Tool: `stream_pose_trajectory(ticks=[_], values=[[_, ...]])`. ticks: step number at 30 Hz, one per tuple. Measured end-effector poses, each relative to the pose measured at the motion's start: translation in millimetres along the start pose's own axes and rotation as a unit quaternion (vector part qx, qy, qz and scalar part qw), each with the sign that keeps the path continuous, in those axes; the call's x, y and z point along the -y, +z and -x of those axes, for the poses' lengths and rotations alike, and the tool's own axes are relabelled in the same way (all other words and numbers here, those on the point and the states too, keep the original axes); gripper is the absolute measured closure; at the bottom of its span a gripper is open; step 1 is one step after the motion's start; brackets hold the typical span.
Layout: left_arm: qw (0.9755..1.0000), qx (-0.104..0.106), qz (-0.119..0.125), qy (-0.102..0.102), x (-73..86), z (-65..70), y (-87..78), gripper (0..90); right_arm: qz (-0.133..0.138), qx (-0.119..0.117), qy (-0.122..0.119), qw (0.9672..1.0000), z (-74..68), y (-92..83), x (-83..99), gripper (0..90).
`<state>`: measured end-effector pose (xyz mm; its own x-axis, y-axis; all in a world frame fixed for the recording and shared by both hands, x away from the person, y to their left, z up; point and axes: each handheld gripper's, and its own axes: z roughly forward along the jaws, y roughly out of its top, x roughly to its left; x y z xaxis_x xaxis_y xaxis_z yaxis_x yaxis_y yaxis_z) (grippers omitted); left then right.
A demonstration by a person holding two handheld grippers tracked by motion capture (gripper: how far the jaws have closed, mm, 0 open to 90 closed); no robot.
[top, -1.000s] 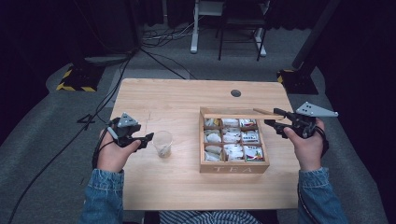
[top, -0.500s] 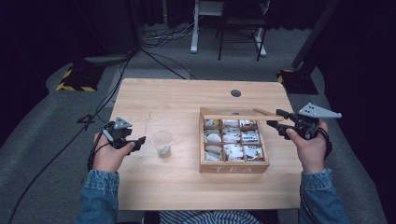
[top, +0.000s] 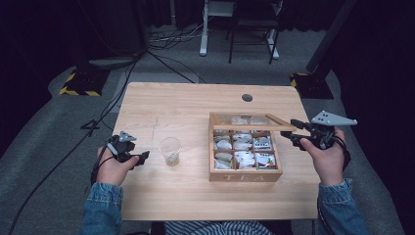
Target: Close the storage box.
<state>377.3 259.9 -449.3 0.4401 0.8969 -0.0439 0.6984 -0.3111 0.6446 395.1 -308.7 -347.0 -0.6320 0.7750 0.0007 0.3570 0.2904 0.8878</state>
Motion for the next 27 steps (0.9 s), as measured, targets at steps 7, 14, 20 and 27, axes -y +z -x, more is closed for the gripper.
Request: stream_pose_trajectory(ticks=[7,14,20,27], values=[[0.9999,0.005,-0.013,-0.001,10.9,1.4,14.6,33.3,-0.015,0.0,-0.002,0.9999,-4.4,-5.3,2.0,43.0],[0.9995,-0.004,-0.03,0.012,16.6,5.5,21.6,32.8,-0.031,0.0,-0.001,0.9995,-8.2,-7.0,6.0,43.6],[0.9996,-0.004,-0.023,0.016,15.6,7.6,21.9,32.9,-0.038,0.001,0.004,0.9993,-11.3,-8.9,7.8,43.7],[0.9994,-0.006,-0.029,0.017,16.2,6.6,23.6,32.9,-0.054,-0.006,0.004,0.9985,-15.7,-10.1,12.9,43.7]])
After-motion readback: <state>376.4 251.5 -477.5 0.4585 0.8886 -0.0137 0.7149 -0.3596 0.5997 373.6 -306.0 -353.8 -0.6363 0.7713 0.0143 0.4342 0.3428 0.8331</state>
